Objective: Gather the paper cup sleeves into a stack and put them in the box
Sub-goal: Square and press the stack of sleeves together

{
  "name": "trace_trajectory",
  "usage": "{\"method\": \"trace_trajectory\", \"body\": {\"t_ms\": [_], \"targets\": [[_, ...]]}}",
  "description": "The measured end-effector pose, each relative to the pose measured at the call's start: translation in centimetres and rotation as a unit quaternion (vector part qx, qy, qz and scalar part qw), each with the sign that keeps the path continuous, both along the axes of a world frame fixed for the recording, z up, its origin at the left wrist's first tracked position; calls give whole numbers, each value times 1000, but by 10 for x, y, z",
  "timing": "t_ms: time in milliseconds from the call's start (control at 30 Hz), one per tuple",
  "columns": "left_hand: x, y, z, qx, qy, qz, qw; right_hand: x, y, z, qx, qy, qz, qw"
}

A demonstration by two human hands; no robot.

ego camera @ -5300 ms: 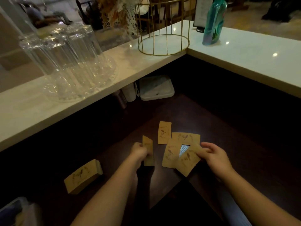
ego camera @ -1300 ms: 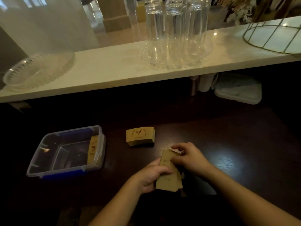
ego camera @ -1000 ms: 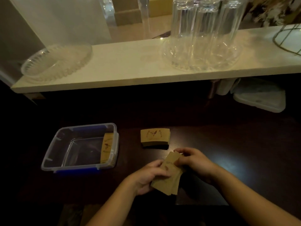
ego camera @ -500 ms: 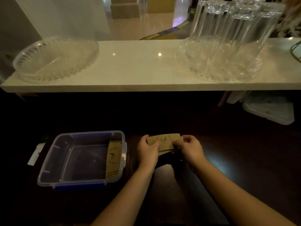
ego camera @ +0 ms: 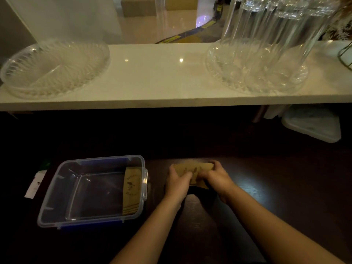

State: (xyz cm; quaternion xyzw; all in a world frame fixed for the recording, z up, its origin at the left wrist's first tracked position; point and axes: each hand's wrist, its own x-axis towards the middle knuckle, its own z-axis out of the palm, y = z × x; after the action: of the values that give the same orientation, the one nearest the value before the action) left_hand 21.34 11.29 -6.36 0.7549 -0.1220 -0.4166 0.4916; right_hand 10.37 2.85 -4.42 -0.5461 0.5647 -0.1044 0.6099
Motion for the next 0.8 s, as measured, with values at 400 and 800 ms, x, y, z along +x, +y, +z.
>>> {"method": "trace_trajectory", "body": {"t_ms": [400, 800], "targets": [[13, 1, -2, -32, 75, -11, 997, -22, -9, -12, 33, -59, 57, 996], [-18, 48, 4, -107, -46, -103, 988, -62, 35, -22, -198, -57, 159, 965]]}}
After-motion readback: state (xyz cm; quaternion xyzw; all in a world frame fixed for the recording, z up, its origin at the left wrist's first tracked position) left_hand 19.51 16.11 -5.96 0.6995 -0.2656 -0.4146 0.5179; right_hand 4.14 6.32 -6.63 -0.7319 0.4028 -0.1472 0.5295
